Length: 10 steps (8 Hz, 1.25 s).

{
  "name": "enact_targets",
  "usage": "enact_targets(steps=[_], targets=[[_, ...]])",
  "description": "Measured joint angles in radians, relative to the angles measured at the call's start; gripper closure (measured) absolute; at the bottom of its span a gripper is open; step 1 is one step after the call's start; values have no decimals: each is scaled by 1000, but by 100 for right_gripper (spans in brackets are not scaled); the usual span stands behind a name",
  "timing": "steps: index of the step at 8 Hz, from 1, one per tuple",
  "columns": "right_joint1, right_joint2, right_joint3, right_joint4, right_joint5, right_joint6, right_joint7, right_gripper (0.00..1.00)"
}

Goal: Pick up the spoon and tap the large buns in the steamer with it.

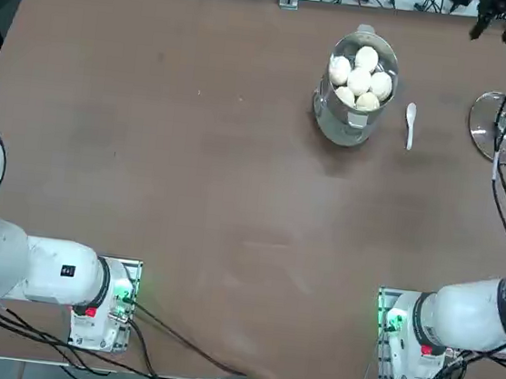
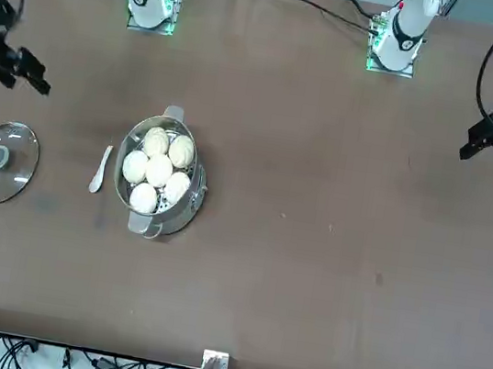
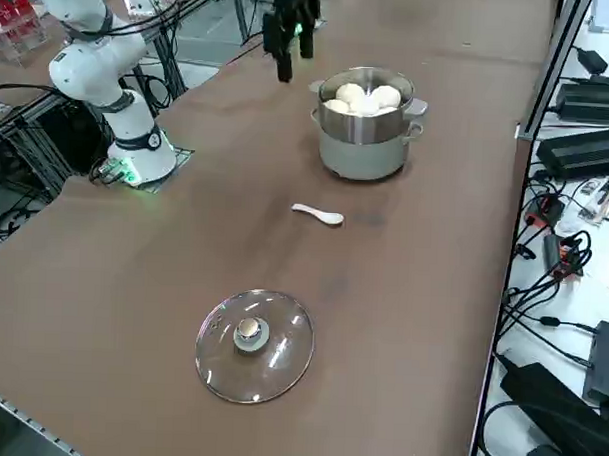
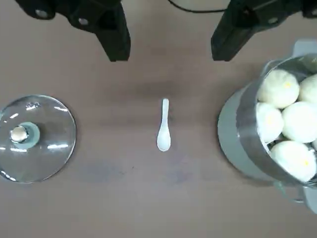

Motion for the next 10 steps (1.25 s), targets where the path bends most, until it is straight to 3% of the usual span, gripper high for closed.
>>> enact_targets(steps=[4,7,10], targets=[[-3,56,0,-260,0,308,2,0],[-10,155,0,-313,1,424,3,1],[-13,238,-1,-393,2,624,66,3]])
